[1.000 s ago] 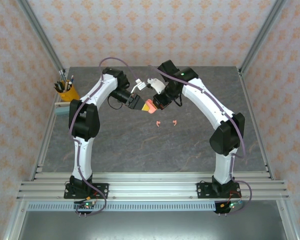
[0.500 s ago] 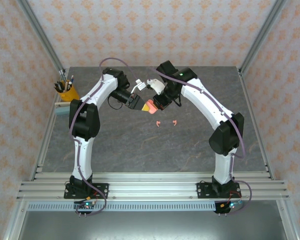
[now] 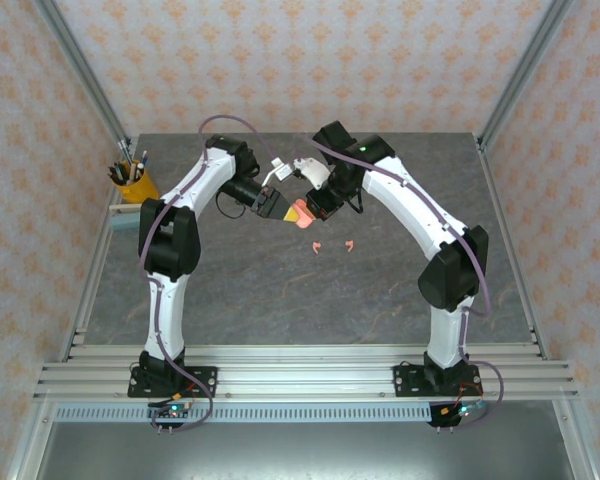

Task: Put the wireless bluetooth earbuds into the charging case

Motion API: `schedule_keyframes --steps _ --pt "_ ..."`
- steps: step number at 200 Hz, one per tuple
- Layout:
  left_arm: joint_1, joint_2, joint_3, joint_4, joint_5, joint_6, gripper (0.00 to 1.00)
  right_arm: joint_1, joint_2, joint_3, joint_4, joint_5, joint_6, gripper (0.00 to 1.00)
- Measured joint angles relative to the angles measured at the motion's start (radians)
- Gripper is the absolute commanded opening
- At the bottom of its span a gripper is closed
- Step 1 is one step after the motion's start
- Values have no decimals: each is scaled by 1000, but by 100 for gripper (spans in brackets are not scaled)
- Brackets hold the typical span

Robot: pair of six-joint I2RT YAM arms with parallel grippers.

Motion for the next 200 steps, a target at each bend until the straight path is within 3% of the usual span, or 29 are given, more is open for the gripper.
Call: schedule_keyframes --steps 57,200 --pt "-5 8 8 -3 2 -3 30 11 -15 0 8 -10 0 0" --pt "-7 8 -27 -3 21 20 32 16 -15 0 8 10 -1 0"
